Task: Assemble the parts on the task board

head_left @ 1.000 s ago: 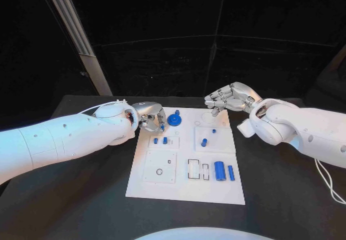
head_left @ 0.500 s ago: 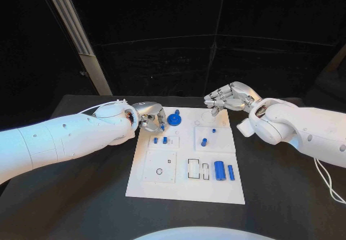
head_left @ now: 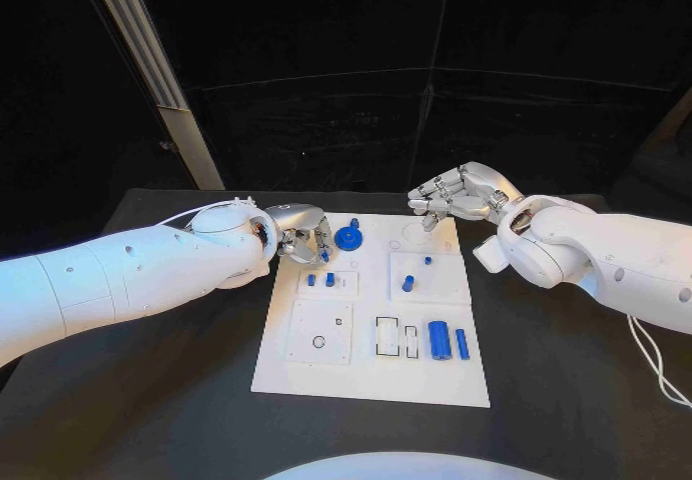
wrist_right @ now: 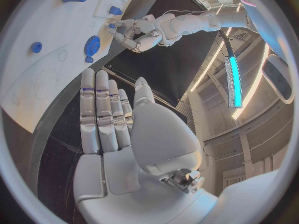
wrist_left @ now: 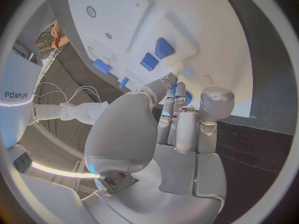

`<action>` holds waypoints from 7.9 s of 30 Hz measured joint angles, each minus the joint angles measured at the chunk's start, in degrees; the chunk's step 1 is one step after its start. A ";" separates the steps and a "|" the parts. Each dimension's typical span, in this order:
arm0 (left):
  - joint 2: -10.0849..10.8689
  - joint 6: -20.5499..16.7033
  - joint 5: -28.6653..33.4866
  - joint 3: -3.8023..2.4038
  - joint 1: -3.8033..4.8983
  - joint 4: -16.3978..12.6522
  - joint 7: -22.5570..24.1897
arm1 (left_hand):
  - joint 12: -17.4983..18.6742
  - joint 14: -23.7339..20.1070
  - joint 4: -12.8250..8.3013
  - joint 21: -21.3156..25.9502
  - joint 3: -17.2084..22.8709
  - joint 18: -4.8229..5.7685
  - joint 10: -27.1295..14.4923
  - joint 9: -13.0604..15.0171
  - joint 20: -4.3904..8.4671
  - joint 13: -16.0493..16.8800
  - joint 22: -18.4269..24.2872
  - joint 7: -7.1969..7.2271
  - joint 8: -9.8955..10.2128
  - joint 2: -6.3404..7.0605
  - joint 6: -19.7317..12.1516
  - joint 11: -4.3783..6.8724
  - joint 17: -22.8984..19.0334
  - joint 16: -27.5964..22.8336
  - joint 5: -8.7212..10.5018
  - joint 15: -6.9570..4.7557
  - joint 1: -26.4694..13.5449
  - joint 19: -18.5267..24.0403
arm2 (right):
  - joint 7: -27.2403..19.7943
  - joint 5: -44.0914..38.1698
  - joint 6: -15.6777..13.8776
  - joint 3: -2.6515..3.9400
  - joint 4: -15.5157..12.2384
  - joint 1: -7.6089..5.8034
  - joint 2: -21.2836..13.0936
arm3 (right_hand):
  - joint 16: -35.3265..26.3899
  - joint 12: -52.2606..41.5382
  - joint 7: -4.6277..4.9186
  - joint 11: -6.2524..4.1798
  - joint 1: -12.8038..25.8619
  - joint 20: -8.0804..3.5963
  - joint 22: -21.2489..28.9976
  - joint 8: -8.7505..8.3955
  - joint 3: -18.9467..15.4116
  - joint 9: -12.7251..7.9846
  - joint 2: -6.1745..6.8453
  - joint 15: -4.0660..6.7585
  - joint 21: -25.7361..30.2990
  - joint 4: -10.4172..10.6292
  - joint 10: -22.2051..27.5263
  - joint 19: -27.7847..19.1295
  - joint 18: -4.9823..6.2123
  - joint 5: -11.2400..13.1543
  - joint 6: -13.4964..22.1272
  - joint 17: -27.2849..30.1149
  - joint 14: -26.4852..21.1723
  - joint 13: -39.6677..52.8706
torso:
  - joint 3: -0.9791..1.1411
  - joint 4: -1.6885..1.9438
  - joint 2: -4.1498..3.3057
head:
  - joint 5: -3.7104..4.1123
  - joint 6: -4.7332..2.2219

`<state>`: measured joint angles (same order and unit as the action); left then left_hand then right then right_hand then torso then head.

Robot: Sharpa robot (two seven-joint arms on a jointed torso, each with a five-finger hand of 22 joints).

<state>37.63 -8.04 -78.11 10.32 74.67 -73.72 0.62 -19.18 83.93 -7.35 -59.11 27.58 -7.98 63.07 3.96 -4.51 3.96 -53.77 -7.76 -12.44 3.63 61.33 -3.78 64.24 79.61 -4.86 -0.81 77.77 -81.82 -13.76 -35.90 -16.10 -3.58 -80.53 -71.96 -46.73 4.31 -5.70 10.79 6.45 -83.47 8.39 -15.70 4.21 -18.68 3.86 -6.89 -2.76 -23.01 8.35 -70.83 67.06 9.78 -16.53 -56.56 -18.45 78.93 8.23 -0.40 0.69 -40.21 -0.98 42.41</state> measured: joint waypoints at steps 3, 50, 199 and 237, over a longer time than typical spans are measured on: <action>-0.03 0.15 0.01 -0.01 0.02 0.00 -0.02 | 0.00 0.00 0.00 0.00 0.00 0.00 0.00 0.03 0.00 0.00 0.00 0.00 0.02 0.00 0.00 0.00 0.00 0.00 0.00 0.00 0.00 0.00 | 0.00 0.00 0.00 0.00 0.00 0.00 0.01 | 0.00 0.00 0.00 0.00 0.00 0.00 0.00 0.00 0.00 0.00 0.00 0.00 0.00 0.00 0.00 0.00 0.01 0.00 0.00 0.00 0.00 0.00 | 0.00 0.00 0.00 | 0.04 0.08; -0.44 1.62 0.71 0.10 -0.06 0.44 -1.09 | 4.53 0.01 -0.41 0.02 0.41 0.00 -4.42 -0.31 -0.76 -0.22 -0.05 -1.53 4.49 1.43 -5.07 -1.96 -1.54 0.00 -0.24 0.84 -1.86 0.36 | 0.01 0.00 0.20 0.00 0.40 0.00 0.28 | 0.00 0.00 0.00 0.00 -0.22 0.00 -0.02 0.00 0.00 0.00 -0.22 0.00 0.21 0.00 0.00 0.00 0.00 0.00 0.00 0.00 0.00 0.00 | -0.02 0.00 0.01 | 0.58 0.25; 8.99 -1.41 89.68 1.82 -0.07 -9.42 31.75 | 0.10 -17.29 0.09 22.24 -5.14 -1.68 -9.34 -0.11 -2.97 -0.06 19.80 -3.99 4.19 0.50 -6.88 -4.00 -38.90 -18.14 -3.83 2.97 -4.29 15.05 | 19.50 -55.37 -6.10 1.28 -17.02 3.69 0.57 | 53.30 1.71 -2.59 -2.15 -6.61 -2.97 -58.09 -0.78 12.48 0.11 -4.51 3.70 -55.92 -12.14 1.93 13.04 -5.37 13.71 -6.83 -33.00 5.11 -4.57 | -0.15 0.14 -0.02 | 1.16 -0.97; 8.71 -0.74 89.67 1.80 -0.05 -8.70 31.23 | -0.34 -17.29 0.25 22.46 -5.62 -1.67 -9.74 -0.10 -3.17 -0.05 20.01 -3.99 4.19 0.50 -7.29 -4.00 -39.00 -18.01 -3.83 2.97 -4.28 14.84 | 20.33 -59.57 2.07 -2.69 -13.56 7.60 9.91 | 54.38 1.93 -2.46 -1.94 -5.55 -2.76 -58.47 -0.72 13.84 0.04 -3.45 3.70 -56.37 -12.07 2.15 13.23 -5.35 12.20 -6.52 -33.22 5.11 -4.56 | -0.09 -0.03 0.00 | -2.09 1.14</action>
<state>46.34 -8.79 11.55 12.12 74.62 -82.42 31.84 -19.52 66.65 -7.10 -36.65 21.96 -9.65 53.33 3.85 -7.69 3.91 -33.76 -11.75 -8.25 4.14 54.04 -7.78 25.23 61.59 -8.69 2.15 73.49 -66.98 6.57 -95.47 -14.03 -6.27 -94.09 -64.36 -36.82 58.69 -3.77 8.33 4.51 -89.02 5.63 -74.17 3.49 -4.84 3.90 -10.34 0.93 -79.39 -3.71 -68.68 80.29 4.43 -4.33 -63.09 -51.67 84.04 3.67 -0.49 0.66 -40.21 -3.07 43.55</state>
